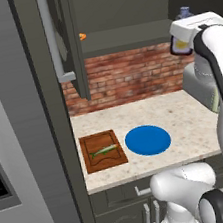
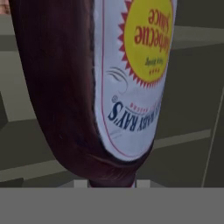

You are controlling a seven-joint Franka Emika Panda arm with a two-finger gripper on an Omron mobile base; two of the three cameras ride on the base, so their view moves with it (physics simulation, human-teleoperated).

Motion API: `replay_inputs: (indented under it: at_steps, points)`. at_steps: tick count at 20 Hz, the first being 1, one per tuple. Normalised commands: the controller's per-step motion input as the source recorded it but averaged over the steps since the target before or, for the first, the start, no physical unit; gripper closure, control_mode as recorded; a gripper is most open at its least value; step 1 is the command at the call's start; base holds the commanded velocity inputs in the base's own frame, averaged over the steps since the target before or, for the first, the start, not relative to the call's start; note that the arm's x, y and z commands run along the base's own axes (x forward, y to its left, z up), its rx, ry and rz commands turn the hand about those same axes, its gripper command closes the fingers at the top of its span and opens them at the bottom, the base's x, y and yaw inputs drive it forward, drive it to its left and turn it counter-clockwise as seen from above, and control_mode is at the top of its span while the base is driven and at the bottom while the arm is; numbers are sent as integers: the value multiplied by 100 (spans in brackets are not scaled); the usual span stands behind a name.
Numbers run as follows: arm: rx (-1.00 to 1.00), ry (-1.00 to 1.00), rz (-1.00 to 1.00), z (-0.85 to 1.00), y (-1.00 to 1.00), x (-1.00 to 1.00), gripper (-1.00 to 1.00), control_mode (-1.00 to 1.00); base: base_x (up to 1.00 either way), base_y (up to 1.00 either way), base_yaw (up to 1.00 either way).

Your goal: Pick the fish from the plate and place it on the cutting board. Then pick the condiment bottle from the cabinet and place it next to the cutting board.

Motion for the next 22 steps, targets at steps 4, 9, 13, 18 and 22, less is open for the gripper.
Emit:
replay_inputs:
  at_steps: [4,9,13,18,22]
  points:
    - [0,0,1,-11,0,-47,100,-100,0,0,0]
    - [0,0,2,-33,0,-43,100,-100,0,0,0]
    - [0,0,3,-39,0,-39,100,-100,0,0,0]
    - [0,0,3,-36,0,-36,100,-100,0,0,0]
    - [0,0,3,-35,0,-36,100,-100,0,0,0]
